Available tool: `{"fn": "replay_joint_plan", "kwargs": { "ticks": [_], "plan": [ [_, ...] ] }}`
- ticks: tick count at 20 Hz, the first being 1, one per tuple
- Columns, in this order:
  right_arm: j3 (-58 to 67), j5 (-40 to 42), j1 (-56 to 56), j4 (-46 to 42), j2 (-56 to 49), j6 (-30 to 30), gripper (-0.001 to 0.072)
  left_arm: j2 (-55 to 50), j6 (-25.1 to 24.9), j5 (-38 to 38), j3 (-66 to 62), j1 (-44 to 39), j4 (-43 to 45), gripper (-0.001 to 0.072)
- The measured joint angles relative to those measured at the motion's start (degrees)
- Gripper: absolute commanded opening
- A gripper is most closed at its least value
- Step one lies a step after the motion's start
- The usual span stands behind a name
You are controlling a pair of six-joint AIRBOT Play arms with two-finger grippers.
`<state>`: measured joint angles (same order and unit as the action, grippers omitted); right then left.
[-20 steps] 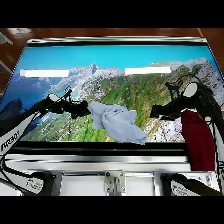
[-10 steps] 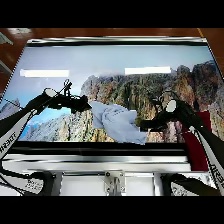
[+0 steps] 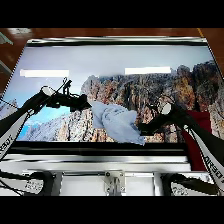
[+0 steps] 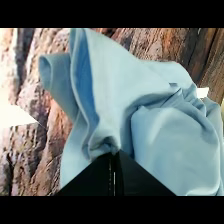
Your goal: Fold the shirts.
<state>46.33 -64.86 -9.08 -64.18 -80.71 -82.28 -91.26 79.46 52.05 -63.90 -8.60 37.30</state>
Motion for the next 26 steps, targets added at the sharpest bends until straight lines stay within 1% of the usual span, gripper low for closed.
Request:
{"fn": "replay_joint_plan", "kwargs": {
  "ticks": [4,8,10,12,15,17,21,24,26],
  "plan": [
    [1.6,-0.5,0.0,5.9,1.9,1.2,0.0059,1.6,-1.5,0.2,0.0,0.6,0.0,0.0035],
    [8.7,-0.1,0.7,10.8,9.0,2.9,0.0058,6.1,-2.8,2.4,0.0,3.5,2.2,0.0035],
    [13.9,2.8,2.7,11.8,13.9,1.7,0.0058,9.8,-2.6,5.0,0.0,6.3,6.0,0.0035],
    [19.1,7.0,5.7,12.3,18.9,-1.6,0.0058,14.3,-2.1,8.1,0.0,9.3,8.4,0.0035],
    [25.2,11.3,9.2,12.4,24.8,-5.2,0.0058,24.0,-1.7,10.9,0.0,11.5,9.6,0.0035],
    [28.2,11.3,10.2,11.6,27.7,-5.7,0.0058,32.6,-1.4,8.7,0.0,12.3,9.3,0.0034],
    [32.4,6.9,11.1,7.4,32.0,-5.6,0.0057,49.1,-1.2,-1.4,-1.0,13.1,9.1,0.0034],
    [34.8,2.9,11.4,2.4,34.6,-5.3,0.0058,57.4,1.4,-7.6,-2.8,13.2,12.0,0.0034],
    [36.4,0.2,11.4,-1.9,36.2,-5.1,0.0058,60.6,3.8,-8.5,-3.7,13.3,15.7,0.0034]
  ]
}}
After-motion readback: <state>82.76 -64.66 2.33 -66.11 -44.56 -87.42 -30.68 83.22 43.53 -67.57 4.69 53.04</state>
